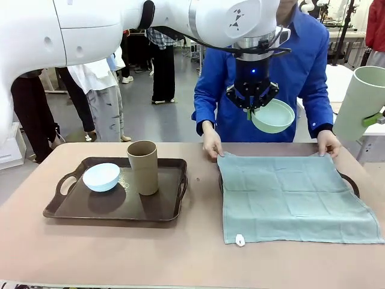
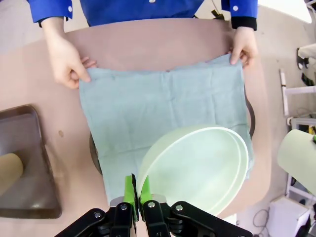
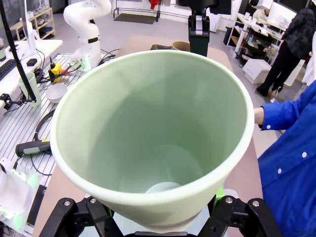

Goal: Set up a tray with a mat and arrange the tableware.
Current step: Place the Picnic Bowl and Reusable plastic cup back onto the Handle tray in front of the human's position.

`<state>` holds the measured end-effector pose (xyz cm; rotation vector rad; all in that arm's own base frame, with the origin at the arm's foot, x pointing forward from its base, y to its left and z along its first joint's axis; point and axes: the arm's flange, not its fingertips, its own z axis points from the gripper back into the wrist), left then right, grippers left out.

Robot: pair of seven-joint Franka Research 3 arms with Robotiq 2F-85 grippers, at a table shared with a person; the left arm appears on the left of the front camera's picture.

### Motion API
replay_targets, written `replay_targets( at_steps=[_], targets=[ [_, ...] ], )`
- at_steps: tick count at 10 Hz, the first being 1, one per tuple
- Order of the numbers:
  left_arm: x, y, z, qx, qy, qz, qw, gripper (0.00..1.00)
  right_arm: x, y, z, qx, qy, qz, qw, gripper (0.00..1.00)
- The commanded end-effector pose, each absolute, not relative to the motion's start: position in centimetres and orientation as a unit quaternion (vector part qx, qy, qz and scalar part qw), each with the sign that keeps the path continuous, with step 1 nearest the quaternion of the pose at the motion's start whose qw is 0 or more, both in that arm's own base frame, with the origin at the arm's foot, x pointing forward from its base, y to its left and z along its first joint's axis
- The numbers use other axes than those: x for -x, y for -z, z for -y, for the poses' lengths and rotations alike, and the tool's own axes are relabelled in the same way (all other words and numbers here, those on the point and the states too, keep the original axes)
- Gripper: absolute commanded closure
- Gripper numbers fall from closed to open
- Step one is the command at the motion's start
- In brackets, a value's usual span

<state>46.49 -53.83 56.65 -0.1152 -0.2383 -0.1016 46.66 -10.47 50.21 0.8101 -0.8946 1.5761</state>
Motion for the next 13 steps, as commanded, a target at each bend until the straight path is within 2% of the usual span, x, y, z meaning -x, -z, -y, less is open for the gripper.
replay_targets(
  at_steps=[1, 12, 13],
  targets=[
    [-46.60, -56.88, 53.84, 0.062, 0.054, 0.123, 0.989, 1.00, -46.76, -50.32, 10.31, -0.338, -0.668, 0.378, 0.545, 0.20],
    [-46.60, -56.88, 53.84, 0.062, 0.054, 0.123, 0.989, 1.00, -46.76, -50.32, 10.31, -0.338, -0.668, 0.378, 0.545, 0.20],
    [-46.49, -56.65, 53.83, 0.057, 0.051, 0.119, 0.990, 0.96, -46.66, -50.21, 10.47, -0.342, -0.665, 0.377, 0.547, 0.16]
  ],
)
